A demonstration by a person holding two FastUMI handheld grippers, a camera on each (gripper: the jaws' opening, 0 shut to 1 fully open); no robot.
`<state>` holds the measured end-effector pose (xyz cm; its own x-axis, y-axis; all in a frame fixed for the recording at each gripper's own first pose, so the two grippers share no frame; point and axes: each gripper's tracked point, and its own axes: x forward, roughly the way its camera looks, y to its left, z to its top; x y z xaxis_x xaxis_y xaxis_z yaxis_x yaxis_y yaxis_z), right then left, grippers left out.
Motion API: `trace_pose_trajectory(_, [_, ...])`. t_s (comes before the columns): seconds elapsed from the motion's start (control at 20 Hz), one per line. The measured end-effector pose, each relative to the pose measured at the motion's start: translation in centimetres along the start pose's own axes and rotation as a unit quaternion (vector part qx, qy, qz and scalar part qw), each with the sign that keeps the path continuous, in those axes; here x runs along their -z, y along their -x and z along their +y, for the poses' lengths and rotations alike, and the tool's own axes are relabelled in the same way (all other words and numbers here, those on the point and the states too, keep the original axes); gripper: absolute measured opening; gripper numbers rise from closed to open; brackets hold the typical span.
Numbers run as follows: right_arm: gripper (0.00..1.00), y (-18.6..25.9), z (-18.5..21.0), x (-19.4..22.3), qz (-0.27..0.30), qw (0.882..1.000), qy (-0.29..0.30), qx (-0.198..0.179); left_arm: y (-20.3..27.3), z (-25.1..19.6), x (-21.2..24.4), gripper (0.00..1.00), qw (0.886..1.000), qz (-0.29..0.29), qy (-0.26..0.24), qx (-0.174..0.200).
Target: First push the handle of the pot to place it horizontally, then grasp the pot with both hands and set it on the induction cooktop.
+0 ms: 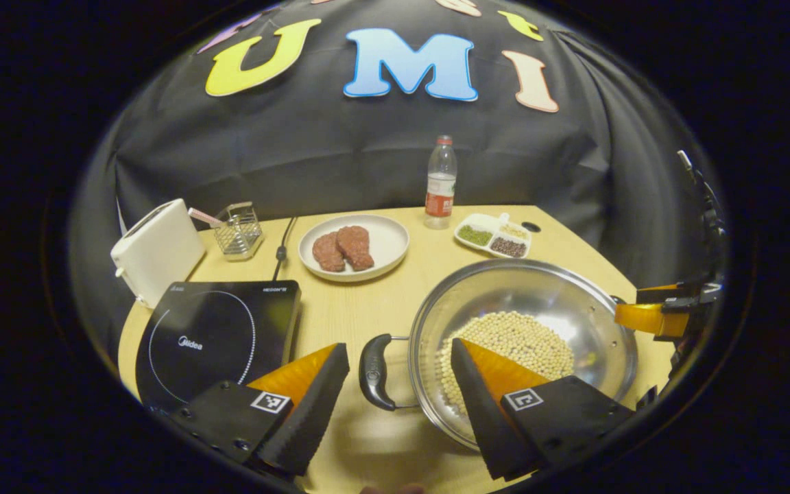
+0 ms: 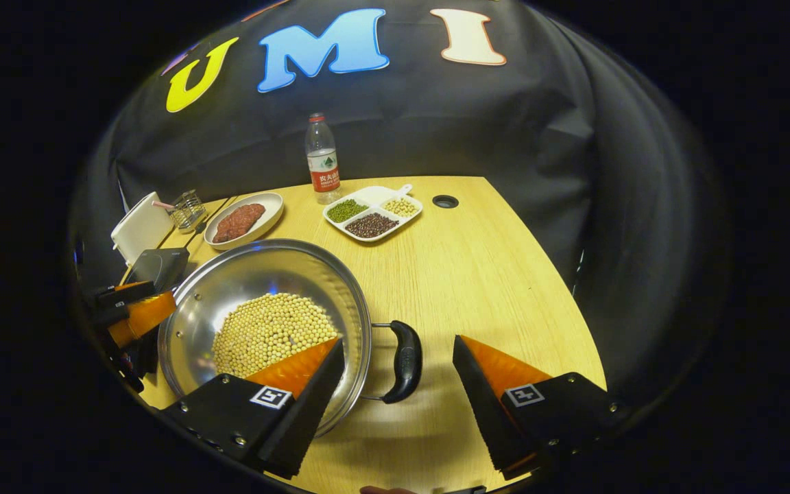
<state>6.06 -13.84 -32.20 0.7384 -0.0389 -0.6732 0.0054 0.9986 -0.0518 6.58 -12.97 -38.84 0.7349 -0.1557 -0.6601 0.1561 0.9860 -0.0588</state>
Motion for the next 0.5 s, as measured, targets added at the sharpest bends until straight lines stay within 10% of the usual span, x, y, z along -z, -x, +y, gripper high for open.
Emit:
trace_pose_trajectory(0.3, [0.95, -2.3, 0.7, 1.2, 0.016, 1.000, 0.003, 0.002, -2.3, 0.8, 2.4, 0.98, 0.999, 0.035, 0.000, 0.003])
trace_pose_trajectory(0.5, [0.80, -3.1, 1.0, 2.1, 0.036, 0.999, -0.013, -0.004, -2.7, 0.2, 2.4, 0.80, 0.999, 0.041, 0.000, 0.019])
